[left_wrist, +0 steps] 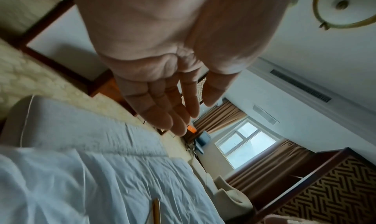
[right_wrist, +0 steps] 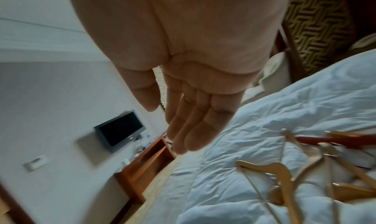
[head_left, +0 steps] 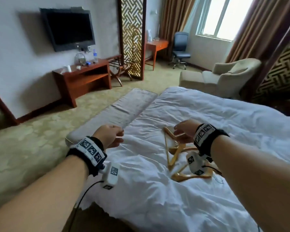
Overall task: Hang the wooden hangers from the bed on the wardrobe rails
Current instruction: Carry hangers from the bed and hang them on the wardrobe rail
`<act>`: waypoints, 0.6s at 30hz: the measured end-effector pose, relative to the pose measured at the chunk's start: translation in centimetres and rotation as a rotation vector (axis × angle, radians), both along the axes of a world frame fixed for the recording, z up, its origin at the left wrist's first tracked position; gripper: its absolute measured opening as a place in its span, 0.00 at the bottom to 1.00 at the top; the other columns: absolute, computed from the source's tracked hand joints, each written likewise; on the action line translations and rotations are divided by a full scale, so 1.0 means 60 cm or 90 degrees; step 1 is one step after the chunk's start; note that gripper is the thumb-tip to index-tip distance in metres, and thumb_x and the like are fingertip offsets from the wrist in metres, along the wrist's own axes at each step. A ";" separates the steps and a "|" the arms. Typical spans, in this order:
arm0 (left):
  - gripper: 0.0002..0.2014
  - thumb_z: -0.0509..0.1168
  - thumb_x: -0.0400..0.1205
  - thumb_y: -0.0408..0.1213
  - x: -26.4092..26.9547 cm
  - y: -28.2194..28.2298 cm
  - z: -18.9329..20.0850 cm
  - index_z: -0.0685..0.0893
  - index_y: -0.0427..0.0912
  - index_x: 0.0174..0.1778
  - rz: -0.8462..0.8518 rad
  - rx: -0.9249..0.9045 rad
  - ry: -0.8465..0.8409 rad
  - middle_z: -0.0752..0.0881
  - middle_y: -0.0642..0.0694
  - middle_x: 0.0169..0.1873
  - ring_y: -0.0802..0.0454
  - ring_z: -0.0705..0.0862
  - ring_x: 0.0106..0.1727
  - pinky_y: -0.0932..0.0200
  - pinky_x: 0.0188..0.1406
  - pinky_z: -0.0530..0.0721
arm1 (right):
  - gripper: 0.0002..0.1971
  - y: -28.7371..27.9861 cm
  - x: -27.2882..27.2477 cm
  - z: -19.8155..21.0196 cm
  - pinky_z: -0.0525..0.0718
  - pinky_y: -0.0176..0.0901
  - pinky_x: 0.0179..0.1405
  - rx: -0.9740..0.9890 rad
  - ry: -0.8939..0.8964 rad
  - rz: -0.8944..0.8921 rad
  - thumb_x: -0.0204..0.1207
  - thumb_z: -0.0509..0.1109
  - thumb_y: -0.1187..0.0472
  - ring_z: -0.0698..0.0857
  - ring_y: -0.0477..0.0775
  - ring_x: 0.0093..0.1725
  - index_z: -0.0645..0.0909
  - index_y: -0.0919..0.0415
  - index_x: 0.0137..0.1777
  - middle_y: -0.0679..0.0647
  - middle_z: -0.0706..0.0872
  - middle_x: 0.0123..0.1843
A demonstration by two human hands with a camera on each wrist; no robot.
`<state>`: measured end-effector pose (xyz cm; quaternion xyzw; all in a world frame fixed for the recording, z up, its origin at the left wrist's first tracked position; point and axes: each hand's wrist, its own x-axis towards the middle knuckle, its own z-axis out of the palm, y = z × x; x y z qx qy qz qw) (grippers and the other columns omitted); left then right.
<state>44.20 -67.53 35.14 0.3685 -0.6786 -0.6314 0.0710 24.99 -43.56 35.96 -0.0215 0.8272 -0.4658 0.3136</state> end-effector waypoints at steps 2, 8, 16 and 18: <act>0.05 0.65 0.87 0.34 -0.042 0.015 -0.030 0.84 0.38 0.49 -0.032 0.041 -0.016 0.87 0.42 0.41 0.45 0.87 0.38 0.55 0.35 0.84 | 0.04 0.038 -0.013 -0.027 0.89 0.51 0.37 0.019 -0.018 -0.057 0.81 0.67 0.65 0.88 0.61 0.34 0.82 0.66 0.51 0.61 0.88 0.42; 0.05 0.62 0.88 0.33 -0.169 0.077 -0.112 0.83 0.37 0.52 -0.125 0.112 -0.060 0.85 0.43 0.40 0.46 0.85 0.38 0.55 0.35 0.81 | 0.07 0.137 -0.066 -0.124 0.90 0.61 0.50 0.012 -0.078 -0.184 0.80 0.67 0.63 0.92 0.65 0.46 0.82 0.66 0.53 0.62 0.91 0.45; 0.06 0.63 0.88 0.36 -0.336 0.200 -0.199 0.83 0.39 0.49 -0.169 0.188 -0.163 0.85 0.44 0.39 0.47 0.85 0.39 0.55 0.38 0.80 | 0.04 0.302 -0.161 -0.265 0.82 0.45 0.29 0.046 -0.177 -0.340 0.80 0.64 0.69 0.85 0.59 0.31 0.80 0.68 0.50 0.62 0.84 0.41; 0.07 0.62 0.88 0.36 -0.394 0.245 -0.223 0.82 0.39 0.47 -0.181 0.194 -0.198 0.84 0.45 0.38 0.48 0.84 0.38 0.57 0.39 0.80 | 0.05 0.348 -0.191 -0.298 0.81 0.45 0.28 0.044 -0.195 -0.396 0.82 0.61 0.68 0.84 0.58 0.31 0.78 0.67 0.51 0.63 0.83 0.44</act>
